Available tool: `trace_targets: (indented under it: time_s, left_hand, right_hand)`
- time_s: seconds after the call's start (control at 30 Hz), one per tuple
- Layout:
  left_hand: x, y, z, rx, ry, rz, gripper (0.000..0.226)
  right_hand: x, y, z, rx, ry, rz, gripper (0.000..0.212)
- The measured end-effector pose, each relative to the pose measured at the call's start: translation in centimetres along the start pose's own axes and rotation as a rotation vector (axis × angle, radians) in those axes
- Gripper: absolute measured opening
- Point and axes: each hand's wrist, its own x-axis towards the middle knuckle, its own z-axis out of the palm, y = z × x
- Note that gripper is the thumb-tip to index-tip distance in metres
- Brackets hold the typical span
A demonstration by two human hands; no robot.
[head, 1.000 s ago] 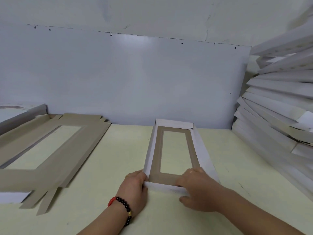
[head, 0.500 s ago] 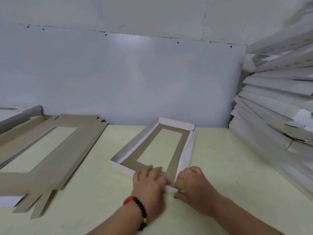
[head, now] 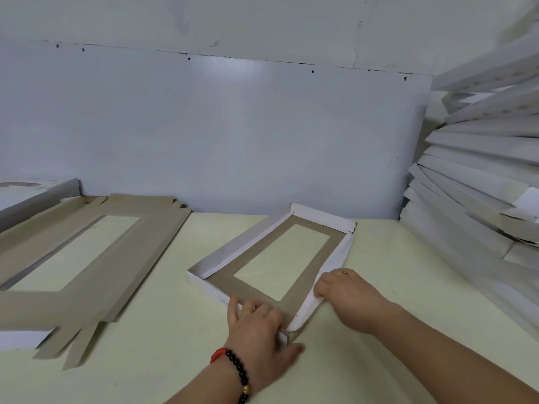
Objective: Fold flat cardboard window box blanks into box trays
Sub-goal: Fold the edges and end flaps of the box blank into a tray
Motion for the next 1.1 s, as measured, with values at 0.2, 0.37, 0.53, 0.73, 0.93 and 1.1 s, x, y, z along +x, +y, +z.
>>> trace_targets:
  time_s: [0.2,0.37,0.53,0.73,0.93,1.1]
  left_hand:
    - [0.0,0.0,0.0,0.021,0.008,-0.002,0.032]
    - [0.4,-1.3,-0.1,0.063,0.022,0.041,0.027]
    - [0.5,-3.5,-1.3,0.024,-0.032,0.061,0.018]
    - [0.8,-4.8,-1.9,0.004,-0.045,0.102,0.018]
    - [1.0,-5.3,-1.7,-0.09,-0.009,0.17,0.027]
    - [1.0,-5.3,-1.7,-0.176,-0.002,0.155,0.019]
  right_hand:
    - [1.2,-1.6,0.9,0.049,-0.064,-0.113,0.025]
    - [0.6,-4.6,0.5,0.085,-0.005,-0.236,0.024]
    - [-0.4,-4.6,0.7,0.058,0.019,-0.204,0.026]
    - [-2.5,0.2,1.1,0.104,-0.083,-0.034,0.022]
    - [-5.5,5.7,0.9,0.173,-0.203,0.149,0.009]
    - [-6.7,8.0,0.1,0.167,-0.284,0.231,0.012]
